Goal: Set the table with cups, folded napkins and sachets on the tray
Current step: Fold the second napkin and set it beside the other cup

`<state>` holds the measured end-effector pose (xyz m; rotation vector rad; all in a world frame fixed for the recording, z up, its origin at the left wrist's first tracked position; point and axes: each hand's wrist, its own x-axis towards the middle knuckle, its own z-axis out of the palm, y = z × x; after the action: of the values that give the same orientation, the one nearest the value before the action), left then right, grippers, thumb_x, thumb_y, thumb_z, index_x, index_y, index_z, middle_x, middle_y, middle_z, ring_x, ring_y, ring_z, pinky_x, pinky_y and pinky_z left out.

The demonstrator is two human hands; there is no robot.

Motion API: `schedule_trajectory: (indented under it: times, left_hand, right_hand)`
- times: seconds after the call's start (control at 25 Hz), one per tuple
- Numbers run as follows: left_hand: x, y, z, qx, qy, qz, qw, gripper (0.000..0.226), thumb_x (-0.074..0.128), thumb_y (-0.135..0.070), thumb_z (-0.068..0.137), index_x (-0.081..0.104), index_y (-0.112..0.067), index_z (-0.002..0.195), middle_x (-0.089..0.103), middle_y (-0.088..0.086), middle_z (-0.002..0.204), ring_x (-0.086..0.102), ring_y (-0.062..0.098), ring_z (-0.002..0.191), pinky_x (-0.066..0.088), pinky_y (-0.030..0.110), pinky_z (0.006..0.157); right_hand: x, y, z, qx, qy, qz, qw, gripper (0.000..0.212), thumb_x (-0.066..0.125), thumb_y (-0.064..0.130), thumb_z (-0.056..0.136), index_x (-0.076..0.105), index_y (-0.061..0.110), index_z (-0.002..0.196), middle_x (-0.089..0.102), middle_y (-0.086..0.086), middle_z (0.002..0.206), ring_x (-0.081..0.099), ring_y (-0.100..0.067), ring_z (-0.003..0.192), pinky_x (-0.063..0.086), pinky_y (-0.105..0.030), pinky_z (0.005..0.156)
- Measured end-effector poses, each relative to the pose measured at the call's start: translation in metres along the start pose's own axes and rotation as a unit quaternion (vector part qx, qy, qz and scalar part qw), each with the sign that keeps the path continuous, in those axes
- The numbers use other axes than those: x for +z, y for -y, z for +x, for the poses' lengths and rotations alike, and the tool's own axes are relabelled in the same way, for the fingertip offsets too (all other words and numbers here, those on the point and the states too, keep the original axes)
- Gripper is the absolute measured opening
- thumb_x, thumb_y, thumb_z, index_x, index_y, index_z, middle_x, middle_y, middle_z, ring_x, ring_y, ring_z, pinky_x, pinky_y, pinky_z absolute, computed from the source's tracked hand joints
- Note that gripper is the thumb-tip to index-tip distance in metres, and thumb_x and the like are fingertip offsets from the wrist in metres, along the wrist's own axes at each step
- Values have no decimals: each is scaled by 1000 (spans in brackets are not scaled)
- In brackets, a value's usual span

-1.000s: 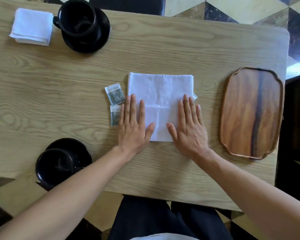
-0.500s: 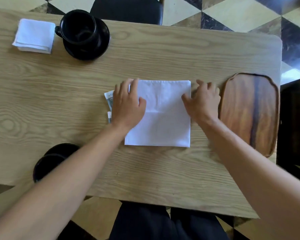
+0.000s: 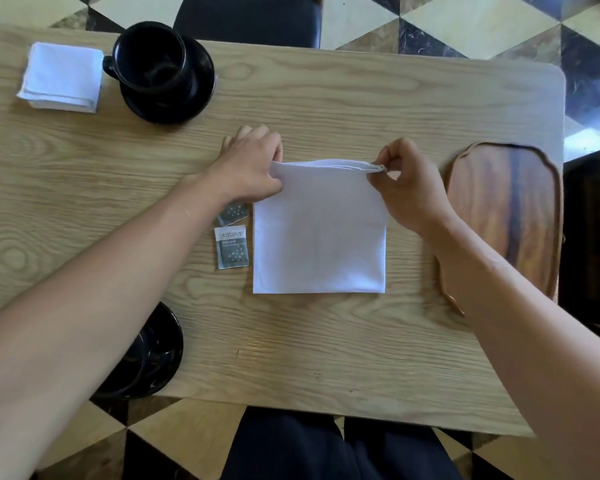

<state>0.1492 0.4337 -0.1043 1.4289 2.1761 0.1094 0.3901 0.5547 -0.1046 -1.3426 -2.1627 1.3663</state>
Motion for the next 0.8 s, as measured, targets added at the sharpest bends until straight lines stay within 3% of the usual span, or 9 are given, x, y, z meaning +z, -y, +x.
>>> schedule_trajectory:
  times: [0.16,0.24,0.32,0.4,0.48,0.56,0.68,0.8]
  left_hand:
    - [-9,1,0,-3,44,-78,996,36,66,-9,73,61,-20,107,61,0,96,52,20,99,37,30,76]
    - [-12,3,-5,14,49,-101,994,26,65,-6,72,70,-17,94,68,0,95,60,20,90,43,30,69]
    - [-13,4,-13,22,45,-147,988,21,66,-2,71,72,-16,86,69,0,93,63,16,84,47,29,68]
    - [-13,8,-22,2,45,-204,978,22,67,-1,72,70,-20,83,70,-4,88,61,5,74,48,26,66]
    - [-10,11,-32,-15,40,-225,973,23,67,-1,74,68,-22,82,70,-4,82,59,2,69,47,24,65]
    - [-7,10,-42,42,-1,-178,983,20,64,3,75,66,-16,82,67,-1,82,58,9,73,48,29,67]
    - [-3,4,-61,201,-57,-112,971,17,47,1,71,61,-5,81,59,7,84,54,23,75,46,39,65]
    - [12,11,-83,260,-86,-90,958,24,46,12,67,57,-4,82,59,12,97,63,34,91,51,47,71]
  right_hand:
    - [-5,-4,-6,11,22,90,996,25,69,8,92,58,29,100,69,2,87,60,-10,75,49,-26,72]
    - [-10,-11,-5,31,32,121,992,24,71,6,91,65,16,112,74,3,92,68,-7,79,55,-25,78]
    - [-16,-18,-5,53,56,131,988,25,74,5,87,70,9,112,79,1,96,74,-10,87,60,-29,85]
    - [-19,-24,-7,58,100,66,991,19,79,8,81,73,15,97,77,11,87,72,-3,80,58,-26,80]
    - [-18,-30,-10,45,131,-41,990,20,82,14,76,68,22,88,70,17,75,61,8,65,48,-14,67]
    - [-17,-34,-13,6,125,-114,986,21,81,15,75,64,21,87,64,14,72,56,7,61,40,-8,58]
    - [-21,-39,-20,-61,115,-137,982,20,77,8,75,61,15,85,63,8,71,55,-2,64,39,-9,59]
    - [-23,-46,-31,-116,126,-134,976,25,77,2,73,61,15,86,62,6,74,53,-10,65,43,-15,62]
